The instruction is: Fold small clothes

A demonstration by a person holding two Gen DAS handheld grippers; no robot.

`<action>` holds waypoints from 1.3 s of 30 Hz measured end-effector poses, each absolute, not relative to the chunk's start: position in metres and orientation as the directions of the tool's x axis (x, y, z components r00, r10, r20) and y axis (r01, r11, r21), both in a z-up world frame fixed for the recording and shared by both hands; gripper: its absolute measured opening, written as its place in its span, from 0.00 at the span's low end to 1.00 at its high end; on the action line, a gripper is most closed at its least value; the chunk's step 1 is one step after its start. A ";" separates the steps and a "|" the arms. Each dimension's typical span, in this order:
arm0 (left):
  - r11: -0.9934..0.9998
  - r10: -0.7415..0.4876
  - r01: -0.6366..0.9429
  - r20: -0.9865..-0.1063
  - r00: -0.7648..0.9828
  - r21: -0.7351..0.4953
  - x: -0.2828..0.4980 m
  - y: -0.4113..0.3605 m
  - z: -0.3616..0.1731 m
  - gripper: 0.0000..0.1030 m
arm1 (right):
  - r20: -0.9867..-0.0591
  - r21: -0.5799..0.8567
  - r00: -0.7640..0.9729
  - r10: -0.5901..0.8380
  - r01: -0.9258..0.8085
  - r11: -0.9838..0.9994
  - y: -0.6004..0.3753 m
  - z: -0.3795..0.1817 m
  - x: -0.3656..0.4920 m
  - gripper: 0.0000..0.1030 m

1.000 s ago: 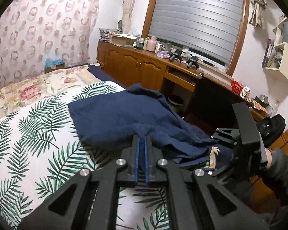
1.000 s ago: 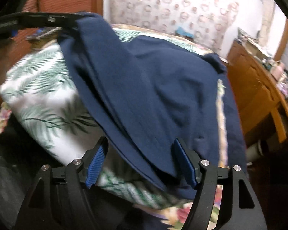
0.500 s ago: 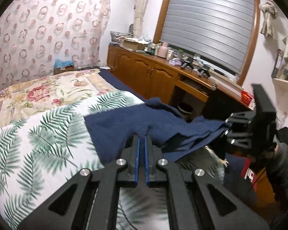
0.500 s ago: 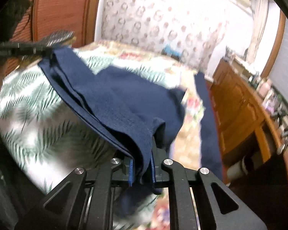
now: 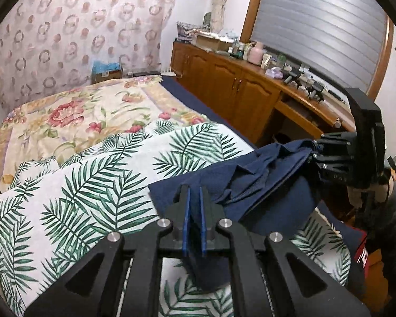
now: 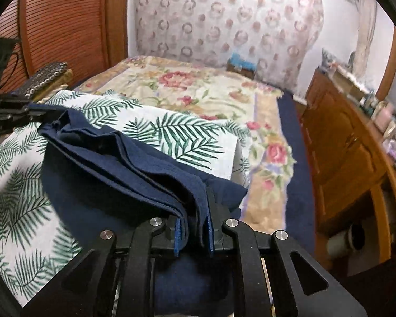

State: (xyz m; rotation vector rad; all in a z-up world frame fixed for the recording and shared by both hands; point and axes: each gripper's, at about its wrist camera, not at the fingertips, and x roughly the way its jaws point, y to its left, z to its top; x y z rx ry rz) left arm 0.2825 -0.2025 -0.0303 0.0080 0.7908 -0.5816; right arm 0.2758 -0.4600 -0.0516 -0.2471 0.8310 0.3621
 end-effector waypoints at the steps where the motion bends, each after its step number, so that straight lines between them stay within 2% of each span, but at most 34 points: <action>1: 0.844 -0.488 0.497 -0.673 0.556 -0.200 0.283 -0.202 -0.031 0.05 | -0.758 -0.064 0.616 0.217 -0.401 0.914 -0.461 -0.053 0.281 0.21; 3: 0.845 -0.485 0.499 -0.669 0.563 -0.193 0.283 -0.196 -0.031 0.07 | -0.760 -0.038 0.610 0.226 -0.388 0.921 -0.464 -0.053 0.291 0.32; 5: 0.843 -0.490 0.500 -0.663 0.566 -0.197 0.283 -0.190 -0.030 0.13 | -0.754 -0.031 0.618 0.221 -0.369 0.929 -0.469 -0.048 0.298 0.47; 7: 0.841 -0.491 0.506 -0.666 0.562 -0.193 0.284 -0.188 -0.031 0.18 | -0.742 -0.028 0.636 0.213 -0.347 0.937 -0.472 -0.042 0.305 0.52; 16: 0.844 -0.448 0.513 -0.727 0.520 -0.153 0.300 -0.203 -0.057 0.23 | -0.696 -0.013 0.699 0.166 -0.243 0.970 -0.488 -0.015 0.314 0.59; 20: 0.851 -0.426 0.506 -0.752 0.503 -0.144 0.314 -0.207 -0.070 0.24 | -0.704 0.036 0.686 0.184 -0.224 0.974 -0.497 -0.027 0.282 0.68; 25: 0.849 -0.417 0.512 -0.763 0.494 -0.133 0.325 -0.215 -0.074 0.24 | -0.719 0.048 0.661 0.212 -0.258 0.965 -0.492 -0.039 0.252 0.70; 30: 0.852 -0.401 0.511 -0.770 0.496 -0.114 0.331 -0.220 -0.078 0.25 | -0.740 -0.029 0.644 0.194 -0.319 0.947 -0.478 -0.050 0.245 0.70; 31: 0.852 -0.400 0.510 -0.770 0.497 -0.113 0.331 -0.220 -0.079 0.25 | -0.744 -0.040 0.640 0.191 -0.328 0.944 -0.477 -0.051 0.246 0.63; 32: 0.852 -0.400 0.511 -0.770 0.497 -0.113 0.331 -0.220 -0.079 0.25 | -0.747 -0.041 0.635 0.196 -0.339 0.940 -0.477 -0.054 0.247 0.40; 34: 0.852 -0.399 0.511 -0.772 0.495 -0.114 0.332 -0.220 -0.078 0.25 | -0.746 -0.047 0.635 0.201 -0.351 0.935 -0.479 -0.055 0.252 0.13; 35: 0.852 -0.398 0.510 -0.774 0.492 -0.114 0.332 -0.221 -0.079 0.25 | -0.738 -0.045 0.647 0.195 -0.335 0.941 -0.484 -0.053 0.258 0.10; 39: 0.854 -0.401 0.505 -0.775 0.489 -0.123 0.336 -0.216 -0.082 0.26 | -0.695 -0.069 0.716 0.069 -0.162 0.984 -0.511 -0.042 0.276 0.09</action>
